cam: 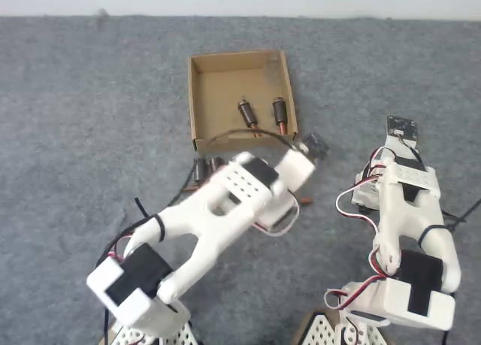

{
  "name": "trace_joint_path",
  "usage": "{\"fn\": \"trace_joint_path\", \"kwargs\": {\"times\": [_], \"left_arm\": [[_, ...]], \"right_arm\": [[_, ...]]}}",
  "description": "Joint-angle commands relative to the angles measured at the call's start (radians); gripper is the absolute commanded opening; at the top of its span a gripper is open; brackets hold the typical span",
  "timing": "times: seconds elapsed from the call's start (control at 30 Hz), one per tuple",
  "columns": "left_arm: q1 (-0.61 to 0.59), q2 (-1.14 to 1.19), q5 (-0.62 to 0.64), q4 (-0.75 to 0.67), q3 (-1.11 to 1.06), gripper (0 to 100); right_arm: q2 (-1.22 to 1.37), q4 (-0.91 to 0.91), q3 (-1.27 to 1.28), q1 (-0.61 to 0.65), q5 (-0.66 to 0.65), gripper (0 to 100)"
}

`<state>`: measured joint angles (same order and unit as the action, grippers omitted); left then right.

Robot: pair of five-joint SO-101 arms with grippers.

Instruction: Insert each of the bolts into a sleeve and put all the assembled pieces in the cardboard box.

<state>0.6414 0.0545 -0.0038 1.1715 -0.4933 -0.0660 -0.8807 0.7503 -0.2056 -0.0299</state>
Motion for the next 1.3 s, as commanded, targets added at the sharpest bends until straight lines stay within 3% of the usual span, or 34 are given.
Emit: {"fn": "trace_joint_path", "kwargs": {"times": [0.0, 0.17, 0.37, 0.53, 0.93, 1.07, 1.27], "left_arm": [[0.068, -0.06, 0.048, -0.143, -0.065, 1], [0.02, -0.054, 0.273, -0.262, -0.114, 1], [-0.098, -0.009, 0.43, -0.321, -0.107, 1], [-0.098, 0.084, 0.44, -0.226, 0.01, 1], [-0.098, 0.117, 0.445, -0.222, 0.047, 1], [-0.098, 0.117, 0.543, -0.195, 0.079, 1], [-0.106, 0.117, 0.736, -0.011, 0.18, 1]], "right_arm": [[-0.064, 0.015, -0.031, 0.008, -0.014, 0.7], [-0.064, 0.012, -0.031, 0.008, -0.014, 0.7], [-0.064, 0.008, -0.031, 0.008, -0.014, 0.7], [-0.064, 0.007, -0.031, 0.01, -0.014, 0.7], [-0.064, 0.008, -0.031, 0.01, -0.014, 0.7], [-0.064, 0.01, -0.031, 0.01, -0.014, 0.7], [-0.064, 0.013, -0.031, 0.01, -0.014, 0.7]]}}
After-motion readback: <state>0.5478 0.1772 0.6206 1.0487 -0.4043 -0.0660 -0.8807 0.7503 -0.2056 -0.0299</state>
